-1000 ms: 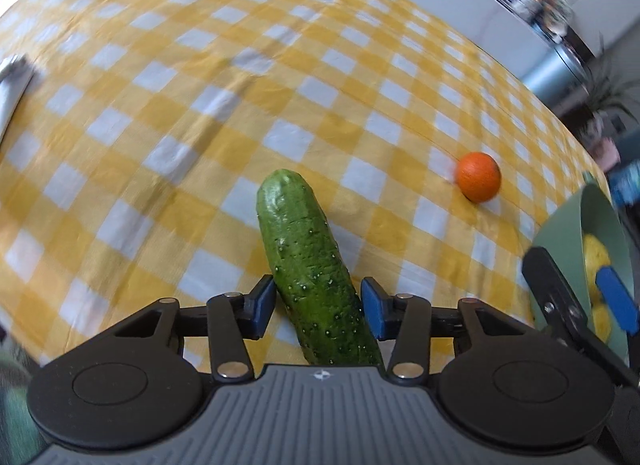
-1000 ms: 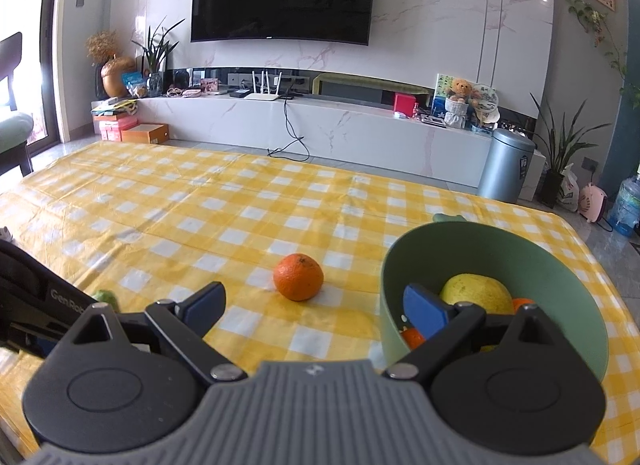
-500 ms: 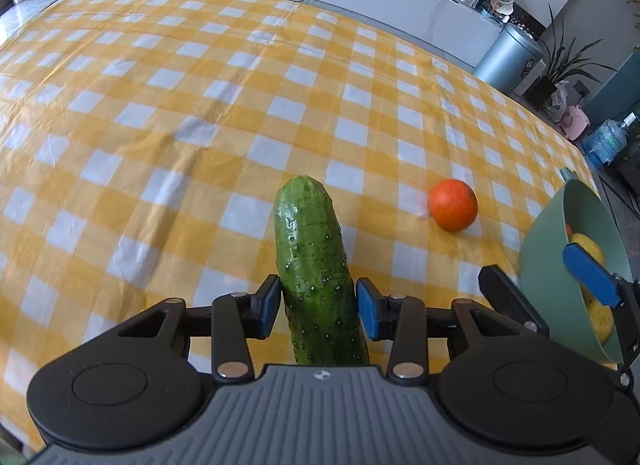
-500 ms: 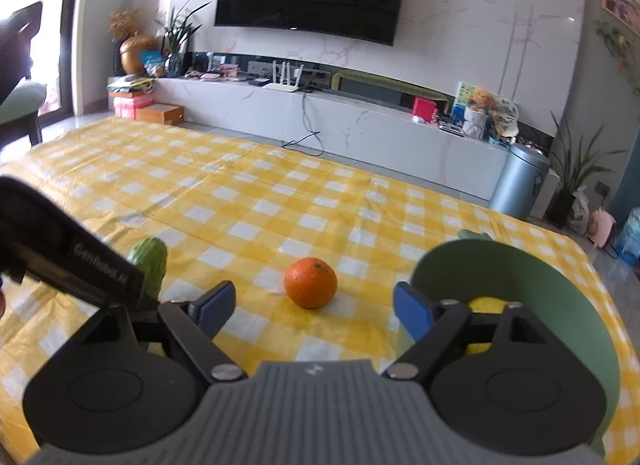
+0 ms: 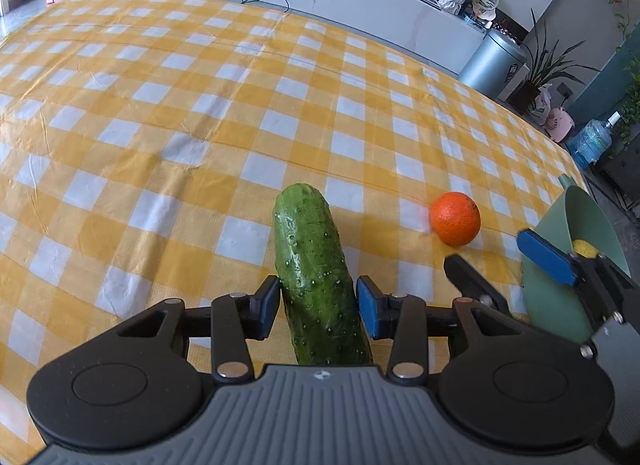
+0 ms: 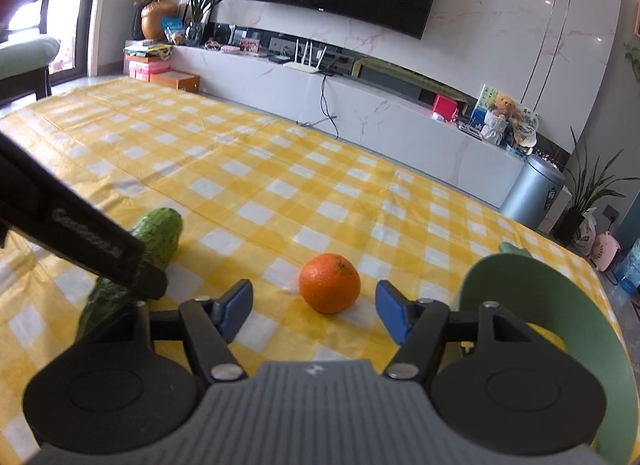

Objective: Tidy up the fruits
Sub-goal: 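Close the left tool on the cucumber while the right tool grasps the tangerine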

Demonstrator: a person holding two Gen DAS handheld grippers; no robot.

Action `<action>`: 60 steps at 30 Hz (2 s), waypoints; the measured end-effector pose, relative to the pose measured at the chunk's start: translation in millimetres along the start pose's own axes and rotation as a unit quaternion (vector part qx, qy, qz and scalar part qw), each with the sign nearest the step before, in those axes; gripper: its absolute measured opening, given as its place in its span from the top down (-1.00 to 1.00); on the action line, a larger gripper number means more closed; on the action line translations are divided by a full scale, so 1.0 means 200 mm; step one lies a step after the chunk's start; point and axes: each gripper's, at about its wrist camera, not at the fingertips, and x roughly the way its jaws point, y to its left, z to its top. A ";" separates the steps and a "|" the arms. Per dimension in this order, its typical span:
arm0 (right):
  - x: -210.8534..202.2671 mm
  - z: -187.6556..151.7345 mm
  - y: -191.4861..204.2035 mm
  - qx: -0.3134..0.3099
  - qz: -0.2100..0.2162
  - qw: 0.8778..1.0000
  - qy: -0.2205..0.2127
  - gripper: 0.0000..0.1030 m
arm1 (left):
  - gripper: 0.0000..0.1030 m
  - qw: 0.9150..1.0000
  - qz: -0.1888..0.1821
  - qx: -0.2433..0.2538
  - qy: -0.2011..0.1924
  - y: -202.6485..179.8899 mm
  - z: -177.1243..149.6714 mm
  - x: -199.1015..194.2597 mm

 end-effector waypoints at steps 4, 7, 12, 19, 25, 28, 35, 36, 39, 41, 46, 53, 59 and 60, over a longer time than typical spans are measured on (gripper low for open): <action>0.07 0.01 0.00 0.001 -0.007 1.000 0.005 -0.18 | 0.08 1.000 -0.002 -0.015 0.020 0.01 0.00 -0.01; 0.11 0.02 0.00 -0.001 -0.016 1.000 0.007 -0.20 | 0.07 0.999 0.005 -0.018 0.033 0.00 -0.01 0.00; 0.15 0.03 0.02 -0.018 -0.034 0.999 0.007 -0.20 | 0.01 0.999 0.034 -0.010 0.032 -0.05 -0.02 0.02; 0.16 0.04 0.06 -0.051 -0.048 0.998 -0.003 -0.04 | 0.07 0.999 0.050 0.004 0.020 -0.07 -0.02 0.01; 0.24 0.05 0.02 -0.022 -0.037 0.999 0.017 -0.01 | 0.07 0.999 0.049 -0.002 0.019 -0.08 -0.02 0.02; 0.26 0.05 0.03 -0.019 -0.035 0.999 0.025 -0.01 | 0.07 0.999 0.048 -0.002 0.017 -0.07 -0.02 0.02; 0.28 0.04 0.03 -0.004 -0.033 0.999 0.033 0.06 | 0.03 0.999 0.051 -0.002 0.009 -0.07 -0.02 0.02; 0.28 0.04 0.04 -0.003 -0.034 0.999 0.032 0.07 | 0.02 0.999 0.051 -0.002 0.006 -0.07 -0.02 0.02; 0.28 0.03 0.04 -0.006 -0.041 0.999 0.029 0.18 | -0.01 0.999 0.050 -0.002 0.002 -0.06 -0.02 0.02; 0.28 0.03 0.04 -0.009 -0.042 0.999 0.026 0.18 | 0.01 0.999 0.052 0.001 -0.001 -0.07 -0.02 0.02; 0.26 0.02 0.04 -0.005 -0.039 0.999 0.021 0.20 | 0.08 0.999 0.045 0.001 -0.009 -0.06 -0.03 0.02; 0.21 0.01 0.04 0.002 -0.030 0.999 0.014 0.20 | 0.13 0.999 0.037 0.006 -0.020 -0.07 -0.05 0.01; 0.12 0.01 0.04 0.004 -0.020 1.000 0.005 0.20 | 0.14 0.998 0.046 0.013 -0.039 -0.08 -0.07 -0.05; 0.10 0.01 0.04 0.005 -0.019 1.000 0.003 0.20 | 0.14 0.998 0.046 0.014 -0.042 -0.09 -0.07 -0.06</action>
